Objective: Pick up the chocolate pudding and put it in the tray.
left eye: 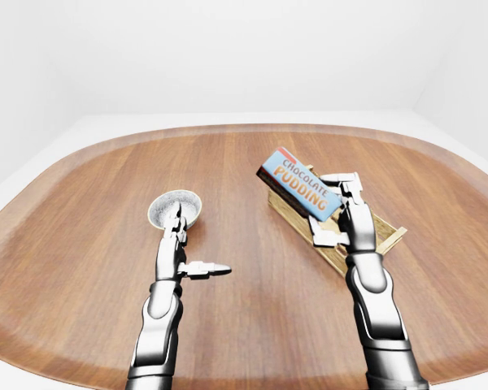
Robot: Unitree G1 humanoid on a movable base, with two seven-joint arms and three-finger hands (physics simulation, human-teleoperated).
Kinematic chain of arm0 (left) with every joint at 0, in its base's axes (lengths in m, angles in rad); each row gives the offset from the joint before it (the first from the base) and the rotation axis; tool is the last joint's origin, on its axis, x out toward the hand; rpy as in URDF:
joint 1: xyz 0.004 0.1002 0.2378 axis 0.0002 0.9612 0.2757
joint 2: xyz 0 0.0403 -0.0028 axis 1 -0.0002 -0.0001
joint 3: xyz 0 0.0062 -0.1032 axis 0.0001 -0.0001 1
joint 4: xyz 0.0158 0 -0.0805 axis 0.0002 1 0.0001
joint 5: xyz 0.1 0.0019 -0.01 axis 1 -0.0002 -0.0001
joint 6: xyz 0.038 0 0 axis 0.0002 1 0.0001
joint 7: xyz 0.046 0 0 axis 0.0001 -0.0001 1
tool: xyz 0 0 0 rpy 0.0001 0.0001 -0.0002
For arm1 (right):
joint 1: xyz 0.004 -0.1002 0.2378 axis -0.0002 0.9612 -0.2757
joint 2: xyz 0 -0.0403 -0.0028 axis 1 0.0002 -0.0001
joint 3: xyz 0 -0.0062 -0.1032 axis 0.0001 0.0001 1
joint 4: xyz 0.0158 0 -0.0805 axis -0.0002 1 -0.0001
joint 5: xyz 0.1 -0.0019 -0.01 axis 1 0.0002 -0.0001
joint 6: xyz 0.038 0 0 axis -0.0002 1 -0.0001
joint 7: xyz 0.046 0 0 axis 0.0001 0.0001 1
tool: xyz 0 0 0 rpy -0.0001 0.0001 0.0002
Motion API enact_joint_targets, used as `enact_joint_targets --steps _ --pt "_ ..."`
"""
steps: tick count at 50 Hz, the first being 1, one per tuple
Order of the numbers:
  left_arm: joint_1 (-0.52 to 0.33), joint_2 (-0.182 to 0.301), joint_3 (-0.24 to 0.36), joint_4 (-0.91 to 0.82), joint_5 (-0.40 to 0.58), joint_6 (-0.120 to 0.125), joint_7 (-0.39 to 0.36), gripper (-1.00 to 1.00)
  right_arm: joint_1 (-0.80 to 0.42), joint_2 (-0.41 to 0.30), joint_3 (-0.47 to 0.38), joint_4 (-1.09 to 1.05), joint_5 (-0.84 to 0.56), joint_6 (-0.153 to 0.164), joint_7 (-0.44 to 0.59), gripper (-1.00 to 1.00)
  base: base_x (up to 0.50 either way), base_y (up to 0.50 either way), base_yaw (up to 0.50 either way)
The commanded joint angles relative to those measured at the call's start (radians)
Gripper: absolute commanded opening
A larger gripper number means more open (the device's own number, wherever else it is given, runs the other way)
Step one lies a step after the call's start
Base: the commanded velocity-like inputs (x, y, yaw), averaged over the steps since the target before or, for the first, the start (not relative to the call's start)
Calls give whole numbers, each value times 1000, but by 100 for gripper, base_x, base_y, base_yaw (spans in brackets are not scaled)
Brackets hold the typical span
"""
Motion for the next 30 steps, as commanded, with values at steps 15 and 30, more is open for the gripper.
enact_joint_targets --steps 15,30 --pt "-2 1 -2 0 -5 10 0 100 -102 -115 -155 116 133 0 -38 -100 0 0 0" --pt "1 0 -4 -3 -2 9 -1 100 -90 -141 -189 149 162 0 -39 -100 0 0 0"
